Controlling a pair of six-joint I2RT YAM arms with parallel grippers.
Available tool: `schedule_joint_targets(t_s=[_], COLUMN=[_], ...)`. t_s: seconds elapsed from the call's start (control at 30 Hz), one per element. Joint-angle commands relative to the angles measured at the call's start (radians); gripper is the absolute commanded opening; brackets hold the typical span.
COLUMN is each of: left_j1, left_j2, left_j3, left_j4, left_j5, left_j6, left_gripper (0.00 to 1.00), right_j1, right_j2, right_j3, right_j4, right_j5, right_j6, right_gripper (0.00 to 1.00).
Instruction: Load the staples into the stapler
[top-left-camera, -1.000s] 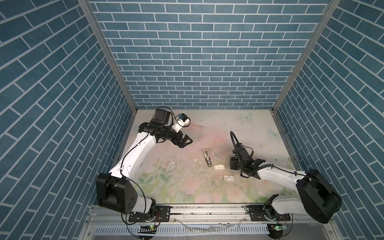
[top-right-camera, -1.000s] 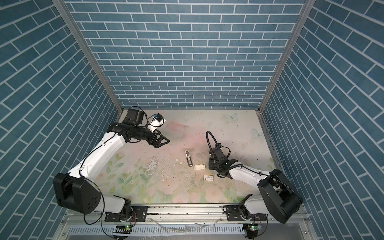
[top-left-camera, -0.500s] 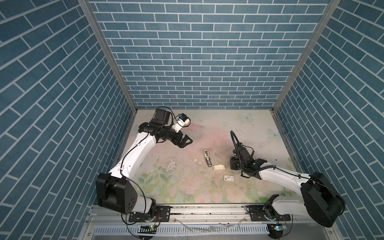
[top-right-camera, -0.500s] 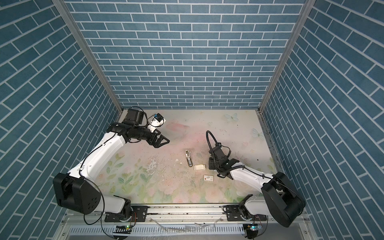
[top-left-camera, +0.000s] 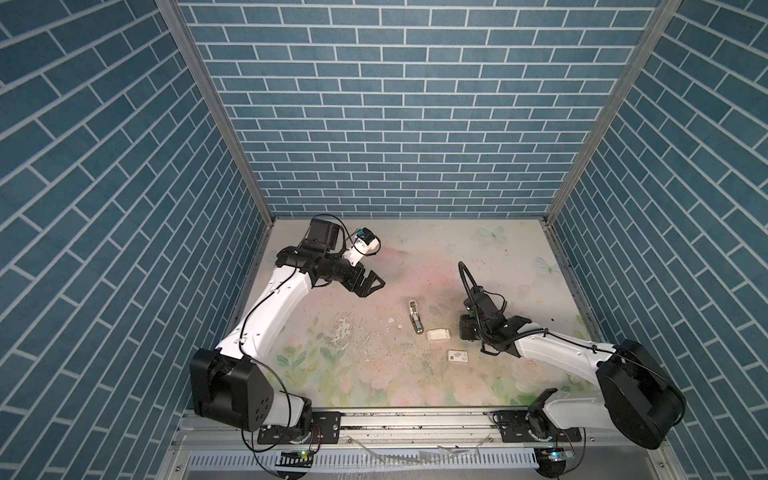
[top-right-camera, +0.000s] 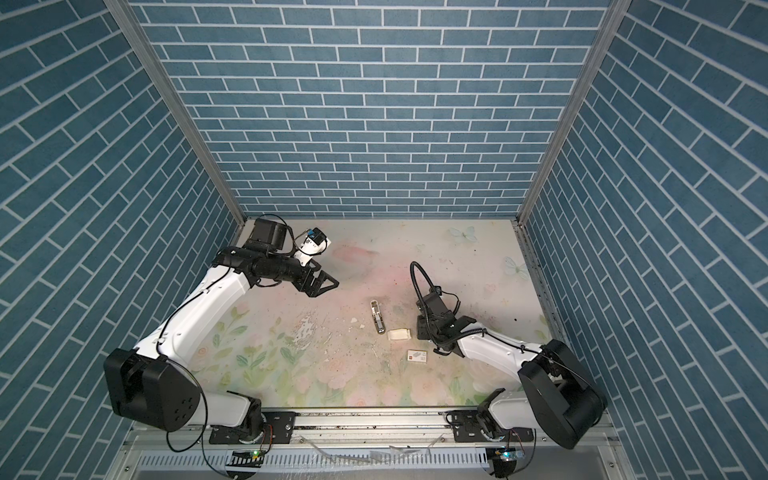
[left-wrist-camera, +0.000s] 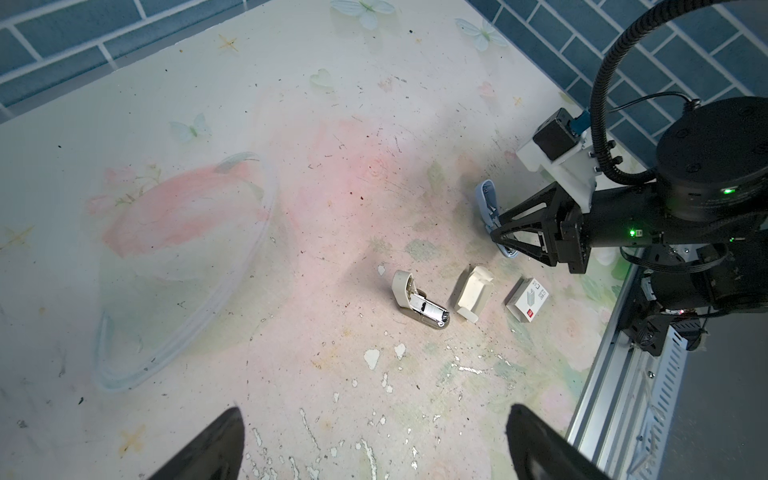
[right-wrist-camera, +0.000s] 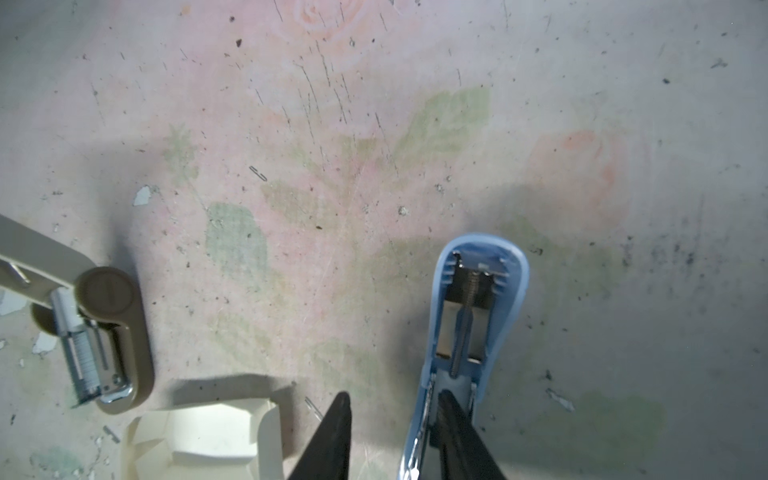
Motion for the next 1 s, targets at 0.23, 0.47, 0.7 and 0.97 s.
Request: schedule_joint_targets(t_s=[0.23, 0.47, 0.7, 0.97], left_j1=[0.004, 0.005, 0.004, 0.004], left_j2=[-0.021, -0.019, -0.02, -0.016], left_j3=[-0.016, -0.025, -0.03, -0.036], left_j4=[0.003, 0.01, 0.012, 0.018], left_j5=[0.008, 0.008, 0.006, 0.005], left_j6=[0.003, 0.005, 0.007, 0.008], left_gripper=[1.0, 1.0, 1.0, 1.0], right_j1=[0.008, 0.009, 0.01, 0.015], right_j2=[-0.026, -0.043, -0.014, 0.015], right_j3=[0.007, -0.008, -0.006, -0.012], right_j4=[0.006, 0.014, 0.028, 0.046], right_j5=[0.022, 0.024, 0.024, 0.032], right_j6=[0.009, 0.01, 0.013, 0.015], right_gripper=[0.41, 0.44, 0.44, 0.44])
